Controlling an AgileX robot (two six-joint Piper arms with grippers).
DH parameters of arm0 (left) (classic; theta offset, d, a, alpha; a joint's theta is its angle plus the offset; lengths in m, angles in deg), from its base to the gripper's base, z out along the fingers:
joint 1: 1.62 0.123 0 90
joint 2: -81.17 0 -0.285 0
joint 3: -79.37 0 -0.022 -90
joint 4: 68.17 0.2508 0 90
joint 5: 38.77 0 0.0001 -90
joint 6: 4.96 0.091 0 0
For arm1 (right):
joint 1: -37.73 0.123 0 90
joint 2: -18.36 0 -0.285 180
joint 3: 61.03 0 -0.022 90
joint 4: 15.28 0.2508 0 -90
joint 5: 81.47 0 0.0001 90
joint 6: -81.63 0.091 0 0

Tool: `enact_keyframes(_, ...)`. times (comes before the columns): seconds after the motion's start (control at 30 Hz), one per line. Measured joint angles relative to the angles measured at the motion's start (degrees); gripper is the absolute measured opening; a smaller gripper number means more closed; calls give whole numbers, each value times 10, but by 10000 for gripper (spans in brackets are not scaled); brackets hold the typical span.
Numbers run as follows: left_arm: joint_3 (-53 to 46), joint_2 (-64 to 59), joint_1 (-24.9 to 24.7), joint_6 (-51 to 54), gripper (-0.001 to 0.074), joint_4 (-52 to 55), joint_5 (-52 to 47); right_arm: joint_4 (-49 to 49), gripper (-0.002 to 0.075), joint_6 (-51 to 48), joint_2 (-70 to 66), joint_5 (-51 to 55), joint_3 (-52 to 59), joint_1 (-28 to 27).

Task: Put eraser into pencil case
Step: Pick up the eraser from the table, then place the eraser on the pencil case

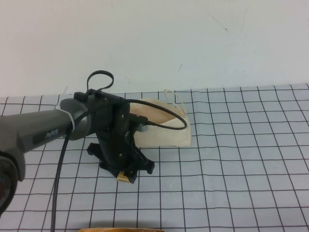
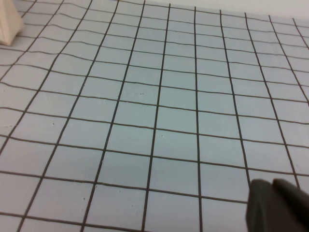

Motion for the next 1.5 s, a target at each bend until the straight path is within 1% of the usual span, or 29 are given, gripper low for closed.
enact_keyframes(0.17, 21, 45, -6, 67, 285, -16, -41, 0, -2, 0, 0, 0, 0, 0)
enact_keyframes(0.27, 64, 81, -11, 75, 284, -19, -45, 0, -2, 0, 0, 0, 0, 0)
enact_keyframes(0.33, 97, 98, -11, 79, 284, -19, -37, 0, -2, 0, 0, 0, 0, 0)
enact_keyframes(0.43, 133, 107, -11, 80, 285, -17, 4, 0, -2, 0, 0, 0, 0, 0)
enact_keyframes(0.63, 144, 87, -11, 81, 284, -6, 93, 0, -2, 0, 0, 0, 0, 0)
enact_keyframes(0.83, 144, 39, -11, 81, 284, 2, 101, 0, -2, 0, 0, 0, 0, 0)
enact_keyframes(0.97, 144, 27, -11, 80, 288, 13, 100, 0, -2, 0, 0, 0, 0, 0)
enact_keyframes(1.07, 148, 27, -11, 67, 363, 29, 97, 0, -2, 0, 0, 0, 0, 0)
enact_keyframes(1.13, 157, 27, -11, 67, 430, 34, 89, 0, -2, 0, 0, 0, 0, 0)
enact_keyframes(1.2, 170, 27, -11, 67, 461, 39, 73, 0, -2, 0, 0, 0, 0, 0)
enact_keyframes(1.27, 186, 27, -11, 67, 470, 41, 56, 0, -2, 0, 0, 0, 0, 0)
enact_keyframes(1.33, 202, 27, -11, 67, 456, 43, 38, 0, -2, 0, 0, 0, 0, 0)
enact_keyframes(1.37, 206, 30, -11, 67, 433, 43, 32, 0, -2, 0, 0, 0, 0, 0)
enact_keyframes(1.4, 208, 36, -11, 67, 395, 44, 28, 0, -2, 0, 0, 0, 0, 0)
enact_keyframes(1.47, 208, 52, -11, 76, 295, 44, 18, 0, -2, 0, 0, 0, 0, 0)
enact_keyframes(1.5, 206, 63, -11, 84, 223, 41, 14, 0, -2, 0, 0, 0, 0, 0)
